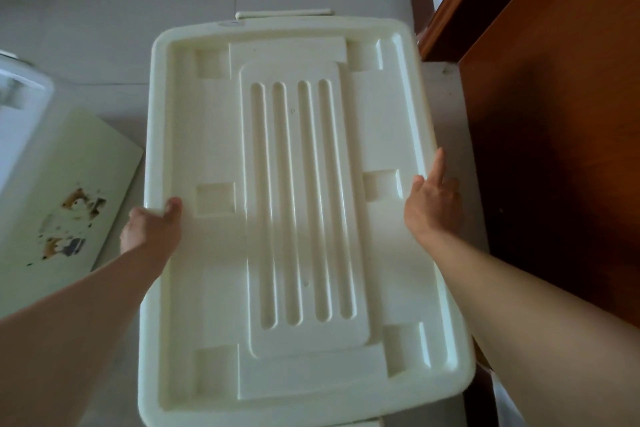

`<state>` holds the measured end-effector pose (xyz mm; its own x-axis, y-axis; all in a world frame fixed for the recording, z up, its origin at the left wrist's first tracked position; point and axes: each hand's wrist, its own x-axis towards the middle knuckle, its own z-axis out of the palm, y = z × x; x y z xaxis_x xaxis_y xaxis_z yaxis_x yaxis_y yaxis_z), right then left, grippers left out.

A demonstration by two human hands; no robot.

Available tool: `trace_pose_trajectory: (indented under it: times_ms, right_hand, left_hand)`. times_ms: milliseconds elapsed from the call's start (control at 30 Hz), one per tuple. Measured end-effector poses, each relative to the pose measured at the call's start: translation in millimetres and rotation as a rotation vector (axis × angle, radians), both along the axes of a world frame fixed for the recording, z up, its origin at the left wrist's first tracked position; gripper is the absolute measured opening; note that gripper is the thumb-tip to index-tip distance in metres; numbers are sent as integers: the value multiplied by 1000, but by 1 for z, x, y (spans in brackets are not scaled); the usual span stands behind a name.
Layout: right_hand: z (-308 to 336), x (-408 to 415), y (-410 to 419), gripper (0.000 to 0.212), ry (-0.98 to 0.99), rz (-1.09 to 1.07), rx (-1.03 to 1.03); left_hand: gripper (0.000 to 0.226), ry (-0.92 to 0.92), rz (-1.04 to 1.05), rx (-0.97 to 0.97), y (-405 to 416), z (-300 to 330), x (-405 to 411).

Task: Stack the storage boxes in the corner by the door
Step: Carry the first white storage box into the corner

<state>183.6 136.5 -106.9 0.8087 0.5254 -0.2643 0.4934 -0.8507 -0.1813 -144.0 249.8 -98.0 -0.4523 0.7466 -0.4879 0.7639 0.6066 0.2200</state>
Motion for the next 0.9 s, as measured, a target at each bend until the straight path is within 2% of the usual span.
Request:
trace_pose_trajectory:
  times_ms: [133,300,600,900]
  right_hand:
    - [-2,5,3,47,17,-53,30]
    - [-1,14,8,59,92,-143,63]
    - [10,14,12,59,143,-124,51]
    - [75,-3,25,60,77,-90,-17]
  left_hand:
    - [77,-28,40,-1,3,-2,-4]
    - [68,-98,71,-3,3,3,-2]
    - [73,-103,80,23,8,11,-4]
    - [75,-95,110,64,23,74,-17]
